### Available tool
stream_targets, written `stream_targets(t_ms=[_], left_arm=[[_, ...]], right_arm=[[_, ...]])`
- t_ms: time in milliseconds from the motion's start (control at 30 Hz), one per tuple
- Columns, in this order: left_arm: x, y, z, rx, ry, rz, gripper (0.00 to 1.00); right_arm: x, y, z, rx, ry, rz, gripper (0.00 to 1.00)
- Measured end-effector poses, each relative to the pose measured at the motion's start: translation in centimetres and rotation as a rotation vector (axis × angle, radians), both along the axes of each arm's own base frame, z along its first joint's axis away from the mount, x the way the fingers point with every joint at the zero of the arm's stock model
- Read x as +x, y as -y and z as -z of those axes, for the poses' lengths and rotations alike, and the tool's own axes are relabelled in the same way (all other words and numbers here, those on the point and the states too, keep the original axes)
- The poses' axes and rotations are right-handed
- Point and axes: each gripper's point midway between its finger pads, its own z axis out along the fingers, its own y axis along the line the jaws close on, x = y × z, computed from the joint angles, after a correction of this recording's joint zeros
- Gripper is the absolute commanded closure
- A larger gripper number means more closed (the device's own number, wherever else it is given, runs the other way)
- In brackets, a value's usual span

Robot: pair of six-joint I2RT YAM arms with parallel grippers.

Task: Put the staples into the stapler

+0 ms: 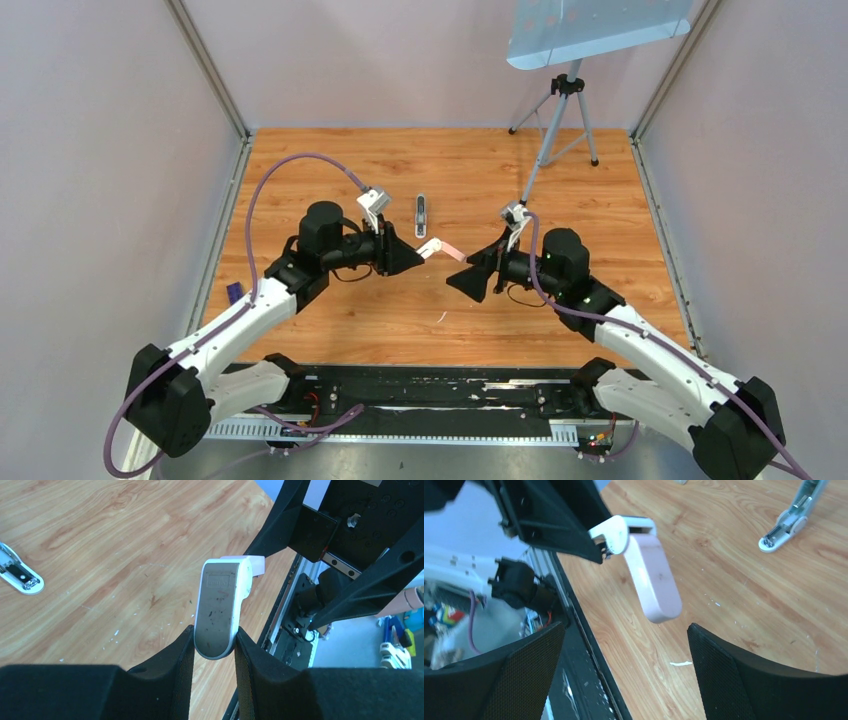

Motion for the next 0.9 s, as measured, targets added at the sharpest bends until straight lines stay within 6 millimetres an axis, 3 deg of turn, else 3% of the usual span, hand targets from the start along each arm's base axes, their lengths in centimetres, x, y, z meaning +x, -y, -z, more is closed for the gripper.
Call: stream_targets(t_ms=[200,333,567,900], left_arm=[[0.5,-0.1,0.6,-0.078,-0.057,-0.082,1.0],[0.7,-0.1,-0.6,-0.148,-0.065,-0.12,1.0],[1.0,0.3,-4.6,-0.302,-0.056,-0.133,1.0],[0.9,0.4,-6.4,-0.395,-0.078,-0.141,1.0]], right_arm=[[1.5,0.1,-0.4,0.16,-0.196,0.174,0.06],[2.6,-0.1,-1.4,0.288,-0.285,0.248,0.07],[3.7,-1.8,-2.5,0.378,-0.315,0.258,0.06],[5.2,-3.6,-7.0,0.488,-0.232,0.244,0.08]])
